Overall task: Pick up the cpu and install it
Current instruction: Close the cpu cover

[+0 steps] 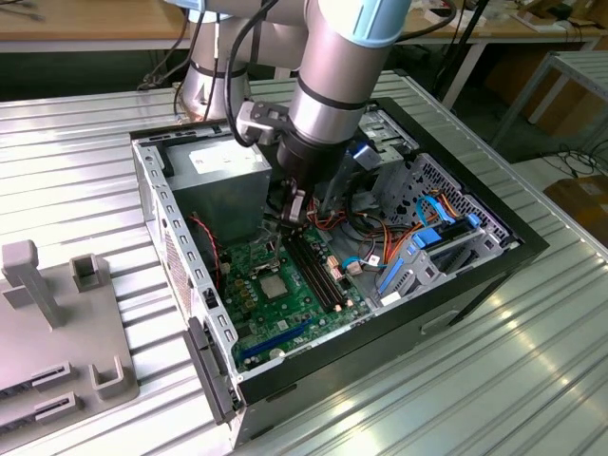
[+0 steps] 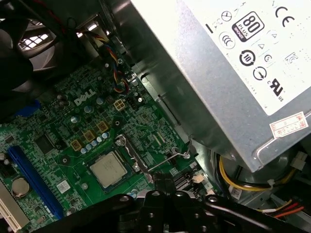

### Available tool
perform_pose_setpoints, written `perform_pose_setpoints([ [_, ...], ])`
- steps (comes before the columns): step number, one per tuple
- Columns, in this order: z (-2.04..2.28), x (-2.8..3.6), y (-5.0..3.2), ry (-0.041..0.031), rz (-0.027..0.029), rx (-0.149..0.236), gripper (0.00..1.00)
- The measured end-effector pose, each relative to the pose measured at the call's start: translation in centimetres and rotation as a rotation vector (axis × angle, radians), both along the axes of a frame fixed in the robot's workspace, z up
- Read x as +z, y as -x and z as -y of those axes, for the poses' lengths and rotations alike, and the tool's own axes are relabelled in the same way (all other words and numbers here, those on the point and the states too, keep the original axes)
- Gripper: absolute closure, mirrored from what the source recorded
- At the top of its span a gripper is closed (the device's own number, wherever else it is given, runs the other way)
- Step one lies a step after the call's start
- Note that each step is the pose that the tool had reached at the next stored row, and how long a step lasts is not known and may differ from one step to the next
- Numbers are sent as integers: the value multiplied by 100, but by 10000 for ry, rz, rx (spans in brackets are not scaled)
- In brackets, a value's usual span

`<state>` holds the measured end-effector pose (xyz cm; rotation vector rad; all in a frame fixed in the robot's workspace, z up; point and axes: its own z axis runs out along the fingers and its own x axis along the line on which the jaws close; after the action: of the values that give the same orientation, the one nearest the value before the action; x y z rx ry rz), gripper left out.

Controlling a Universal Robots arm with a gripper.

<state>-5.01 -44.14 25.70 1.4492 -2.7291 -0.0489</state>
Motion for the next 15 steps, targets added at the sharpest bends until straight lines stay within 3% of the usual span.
perform_pose_setpoints([
  [15, 79, 0, 0, 0, 0, 0, 89],
])
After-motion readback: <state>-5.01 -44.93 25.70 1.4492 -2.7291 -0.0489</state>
